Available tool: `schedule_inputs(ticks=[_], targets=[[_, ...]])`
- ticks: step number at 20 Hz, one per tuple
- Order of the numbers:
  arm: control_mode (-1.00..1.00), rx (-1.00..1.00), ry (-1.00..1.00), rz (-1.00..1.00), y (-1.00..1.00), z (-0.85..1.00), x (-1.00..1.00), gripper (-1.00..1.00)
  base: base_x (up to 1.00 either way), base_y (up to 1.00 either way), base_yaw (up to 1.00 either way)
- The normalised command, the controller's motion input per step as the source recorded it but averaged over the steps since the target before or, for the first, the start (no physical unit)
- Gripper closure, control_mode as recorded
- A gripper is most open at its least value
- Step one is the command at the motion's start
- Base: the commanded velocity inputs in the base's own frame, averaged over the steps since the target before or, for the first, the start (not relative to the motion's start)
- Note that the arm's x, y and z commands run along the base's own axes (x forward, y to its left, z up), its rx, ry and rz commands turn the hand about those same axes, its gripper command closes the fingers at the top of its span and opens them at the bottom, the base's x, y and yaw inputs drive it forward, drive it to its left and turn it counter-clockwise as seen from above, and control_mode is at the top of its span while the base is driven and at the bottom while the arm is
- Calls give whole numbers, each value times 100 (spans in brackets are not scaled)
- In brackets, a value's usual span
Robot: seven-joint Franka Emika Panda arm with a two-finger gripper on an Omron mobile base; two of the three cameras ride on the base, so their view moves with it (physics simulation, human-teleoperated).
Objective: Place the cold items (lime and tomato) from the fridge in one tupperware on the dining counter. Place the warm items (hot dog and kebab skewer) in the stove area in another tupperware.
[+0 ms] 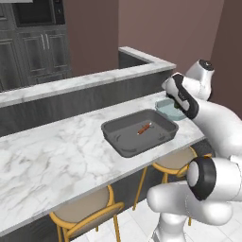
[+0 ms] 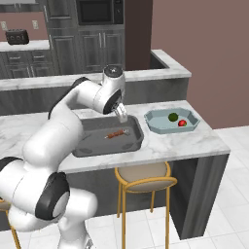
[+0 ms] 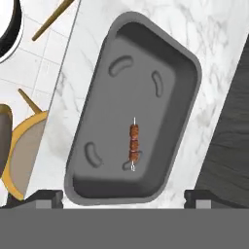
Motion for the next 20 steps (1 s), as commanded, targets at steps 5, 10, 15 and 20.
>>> schedule_inputs(ticks=[5,10,15,20], targets=[[-100,-16,-3,3,0,20,-100,-100,0,0,0],[-100,-18,-2,1,10,-31,-100,-100,0,0,0],[-100,-18,-1,2,38,-69,-100,-100,0,0,0],[-100,-12,2,16,30,-20,-100,-100,0,0,0]])
